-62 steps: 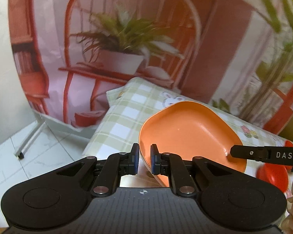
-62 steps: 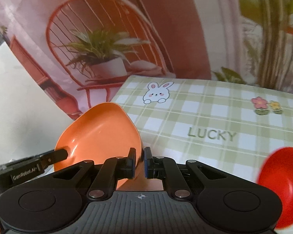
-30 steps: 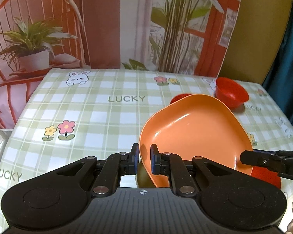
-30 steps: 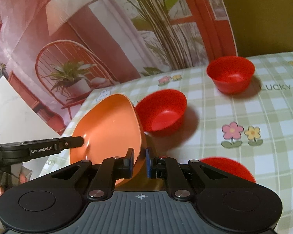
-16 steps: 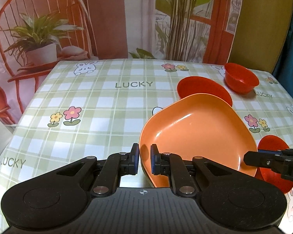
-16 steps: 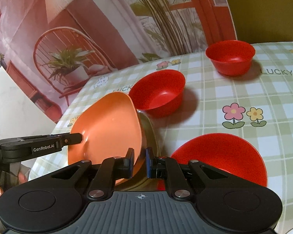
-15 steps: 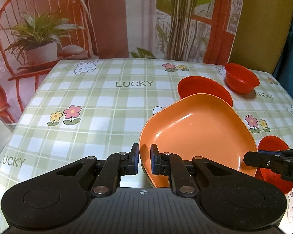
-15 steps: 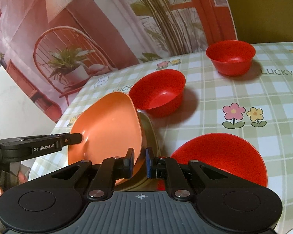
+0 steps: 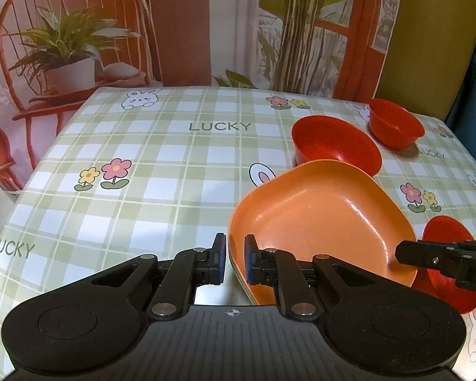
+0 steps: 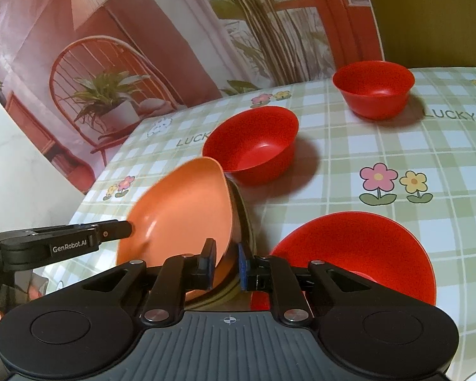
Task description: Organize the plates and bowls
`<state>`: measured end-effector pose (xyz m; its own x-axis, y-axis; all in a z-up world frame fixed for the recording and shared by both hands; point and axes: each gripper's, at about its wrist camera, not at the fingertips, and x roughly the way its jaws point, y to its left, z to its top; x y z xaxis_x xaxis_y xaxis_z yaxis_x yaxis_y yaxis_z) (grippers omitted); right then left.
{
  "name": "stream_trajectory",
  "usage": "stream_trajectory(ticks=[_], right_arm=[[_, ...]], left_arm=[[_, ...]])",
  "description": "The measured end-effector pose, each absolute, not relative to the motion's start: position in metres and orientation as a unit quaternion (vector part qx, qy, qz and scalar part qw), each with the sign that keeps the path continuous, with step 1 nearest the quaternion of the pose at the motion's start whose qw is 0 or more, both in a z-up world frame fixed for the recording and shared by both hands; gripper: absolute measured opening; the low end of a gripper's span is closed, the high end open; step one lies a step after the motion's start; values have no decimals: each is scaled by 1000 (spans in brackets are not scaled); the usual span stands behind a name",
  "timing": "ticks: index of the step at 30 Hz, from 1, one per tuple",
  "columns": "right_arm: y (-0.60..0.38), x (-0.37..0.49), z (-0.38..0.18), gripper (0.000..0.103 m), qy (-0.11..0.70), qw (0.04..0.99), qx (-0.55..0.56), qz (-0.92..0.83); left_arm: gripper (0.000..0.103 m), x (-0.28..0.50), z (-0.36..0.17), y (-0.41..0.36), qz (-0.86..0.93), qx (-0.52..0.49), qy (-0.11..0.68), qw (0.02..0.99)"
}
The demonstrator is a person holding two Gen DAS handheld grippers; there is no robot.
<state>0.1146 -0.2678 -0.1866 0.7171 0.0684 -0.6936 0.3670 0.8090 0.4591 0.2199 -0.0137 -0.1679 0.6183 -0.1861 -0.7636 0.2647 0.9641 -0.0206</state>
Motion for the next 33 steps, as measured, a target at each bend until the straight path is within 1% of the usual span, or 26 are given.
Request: stream_trajectory(ticks=[4, 8, 13, 15, 16, 17, 25, 33], right_arm=[[-269, 113, -189, 15, 366, 877, 298, -85], [-268, 113, -187, 18, 364, 879, 294, -90], [-273, 112, -182, 19, 351, 887, 285, -96], [-273, 114, -181, 17, 348, 891, 276, -95], [-273, 115, -181, 12, 347, 893, 270, -95], [-272, 117, -182, 9, 346, 895, 267, -93], [-269, 121, -190, 6, 357, 891, 261, -98], [-268, 121, -193, 6, 359, 892, 258, -96]], left_arm=[[13, 219, -172, -14, -122, 47, 422, 897], [14, 217, -175, -12, -116, 44, 424, 897], [14, 215, -173, -7, -111, 21, 422, 900], [14, 214, -173, -5, -107, 10, 421, 901], [14, 214, -173, -4, -105, 5, 420, 901], [14, 213, -173, -4, -102, 1, 419, 902], [14, 205, -173, -3, -93, -16, 410, 907], [14, 203, -172, -2, -85, -19, 405, 910]])
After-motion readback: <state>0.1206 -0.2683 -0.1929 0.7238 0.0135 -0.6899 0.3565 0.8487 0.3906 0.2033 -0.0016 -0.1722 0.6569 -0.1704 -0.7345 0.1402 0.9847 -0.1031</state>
